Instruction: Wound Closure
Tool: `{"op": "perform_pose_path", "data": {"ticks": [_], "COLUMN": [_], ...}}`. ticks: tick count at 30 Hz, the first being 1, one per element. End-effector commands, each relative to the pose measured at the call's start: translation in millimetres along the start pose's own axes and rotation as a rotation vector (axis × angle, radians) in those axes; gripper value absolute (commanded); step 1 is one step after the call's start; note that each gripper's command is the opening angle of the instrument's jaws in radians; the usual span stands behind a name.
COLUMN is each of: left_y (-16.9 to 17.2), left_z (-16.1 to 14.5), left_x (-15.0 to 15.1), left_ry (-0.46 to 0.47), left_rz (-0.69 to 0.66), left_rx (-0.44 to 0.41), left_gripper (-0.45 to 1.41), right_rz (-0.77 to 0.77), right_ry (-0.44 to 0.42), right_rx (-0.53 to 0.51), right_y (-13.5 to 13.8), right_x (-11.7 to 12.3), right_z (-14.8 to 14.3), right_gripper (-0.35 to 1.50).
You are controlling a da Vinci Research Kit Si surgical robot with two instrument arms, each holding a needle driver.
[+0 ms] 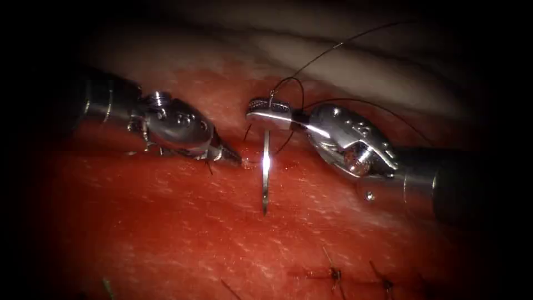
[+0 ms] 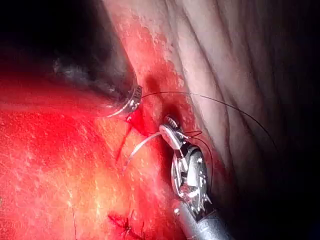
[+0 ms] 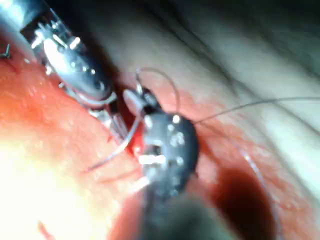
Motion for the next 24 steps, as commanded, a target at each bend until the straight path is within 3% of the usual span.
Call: {"op": "perform_pose_path", "data": {"ticks": [1, 12, 17, 24], "left_y": [-0.2, -3.2, -2.6, -2.8], "left_z": [1.1, 4.3, 6.0, 6.8], "left_x": [-0.3, -1.3, -2.0, -1.3], "left_ry": [-0.009, -0.116, -0.247, -0.290], "left_rz": [0.007, 0.022, 0.026, 0.031], "left_rx": [0.001, -0.030, -0.129, -0.279], "left_gripper": [-0.35, -0.35, -0.35, -0.35], "right_rz": [-0.008, -0.061, -0.122, -0.259], "right_ry": [0.003, 0.012, 0.017, 0.034], "right_rx": [0.001, -0.003, 0.000, -0.039], "right_y": [0.2, -0.3, 0.1, 1.7], "right_x": [0.1, 0.0, -0.1, -0.4], "right_z": [0.9, 1.4, 1.6, 2.0], "right_gripper": [-0.35, -0.35, -0.35, -0.35]}}
